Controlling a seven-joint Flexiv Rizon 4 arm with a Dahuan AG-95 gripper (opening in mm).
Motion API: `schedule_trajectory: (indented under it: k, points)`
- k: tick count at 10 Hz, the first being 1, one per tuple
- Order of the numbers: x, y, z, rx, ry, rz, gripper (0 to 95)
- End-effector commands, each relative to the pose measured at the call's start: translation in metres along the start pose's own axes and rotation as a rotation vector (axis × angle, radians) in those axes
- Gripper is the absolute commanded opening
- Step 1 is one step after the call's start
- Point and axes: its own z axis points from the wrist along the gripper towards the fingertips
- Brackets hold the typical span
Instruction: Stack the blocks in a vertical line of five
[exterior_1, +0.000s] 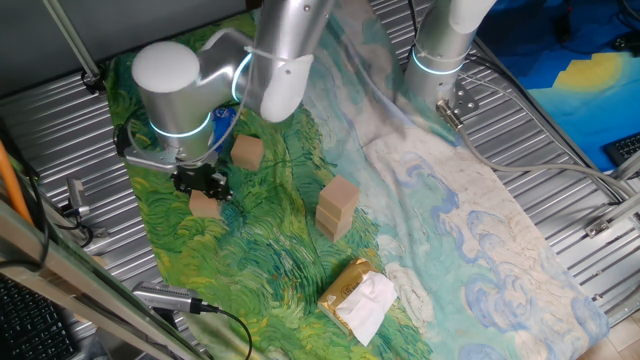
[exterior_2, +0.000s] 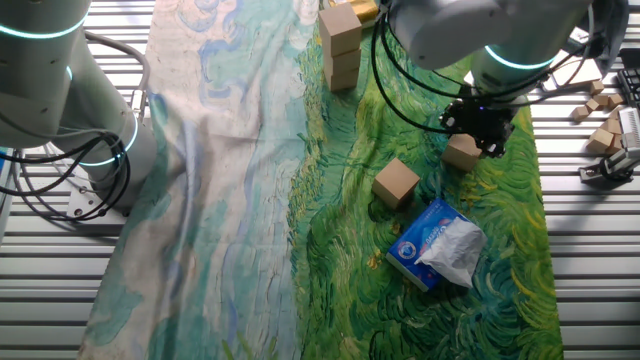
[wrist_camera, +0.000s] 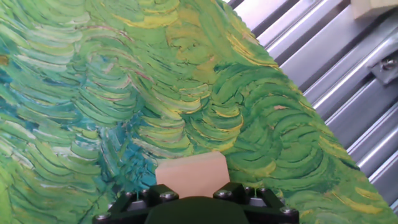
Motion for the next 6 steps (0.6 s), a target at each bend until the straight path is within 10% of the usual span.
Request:
schedule_trajectory:
  k: [1, 4, 6]
  points:
    - [0.000, 0.000, -0.001, -0.011, 0.006, 0.014, 0.0]
    - [0.001, -0.001, -0.015, -0.052, 0.034, 0.076, 0.0]
    - [0.014, -0.001, -0.063, -0.129, 0.075, 0.137, 0.0]
